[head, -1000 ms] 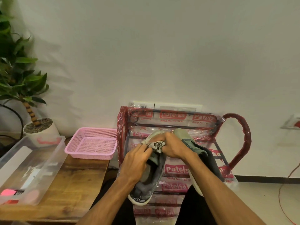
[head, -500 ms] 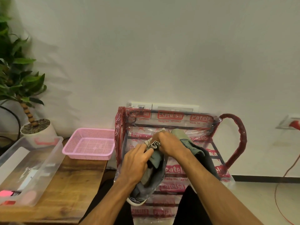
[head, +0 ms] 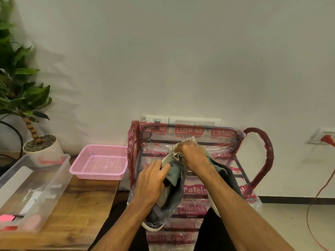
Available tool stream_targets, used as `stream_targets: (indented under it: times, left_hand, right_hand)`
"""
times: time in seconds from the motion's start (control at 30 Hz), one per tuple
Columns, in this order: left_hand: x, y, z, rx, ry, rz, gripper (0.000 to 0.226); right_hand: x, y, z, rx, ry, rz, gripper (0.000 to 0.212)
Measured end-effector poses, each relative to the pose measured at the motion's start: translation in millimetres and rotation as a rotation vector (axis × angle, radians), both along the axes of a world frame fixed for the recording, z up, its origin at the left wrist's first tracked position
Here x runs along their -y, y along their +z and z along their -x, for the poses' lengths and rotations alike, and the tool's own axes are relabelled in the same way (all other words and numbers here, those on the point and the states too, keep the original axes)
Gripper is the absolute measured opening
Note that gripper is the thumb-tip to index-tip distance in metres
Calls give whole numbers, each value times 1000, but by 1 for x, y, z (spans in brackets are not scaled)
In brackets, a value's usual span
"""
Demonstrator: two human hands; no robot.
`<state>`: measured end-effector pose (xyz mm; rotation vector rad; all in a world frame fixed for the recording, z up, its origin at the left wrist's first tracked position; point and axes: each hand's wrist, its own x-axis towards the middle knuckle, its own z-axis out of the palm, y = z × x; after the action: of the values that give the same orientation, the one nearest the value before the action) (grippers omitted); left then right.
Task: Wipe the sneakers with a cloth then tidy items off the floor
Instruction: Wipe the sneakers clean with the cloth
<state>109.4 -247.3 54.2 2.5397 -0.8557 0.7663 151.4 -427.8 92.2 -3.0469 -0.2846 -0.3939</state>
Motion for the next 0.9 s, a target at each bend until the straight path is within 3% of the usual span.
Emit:
stream_targets:
  times: [0.07,0.17,0.3,0.47,0.57,0.7,0.8,0.9]
  left_hand:
    - [-4,2,1,-38,13,8,31]
    - [-7,3,-2,-185,37,19,33]
    - [-9,12,-3,-362,126,66,32]
    - [-21,13,-5,-457,219,82,36]
    - [-20,13,0,-414,189,96,30]
    - [-15,13,3,-318,178,169,19]
    - [-15,8,2,-237,180,191,25]
    - [-13,9,6,-155,142,180,34]
  right_hand:
    - [6,2,3,47,-60,-179,42]
    - [7,7,10,-45,-113,-391,40]
    - [-2,4,16,-214,-74,-420,30]
    - [-9,-4,19,-167,-121,-411,26]
    - [-16,-5,21,-188,-59,-434,32]
    - [-26,7,33,-248,193,-515,38]
    - [-25,13,40,-243,241,-571,52]
    - [-16,6,37,-212,182,-408,48]
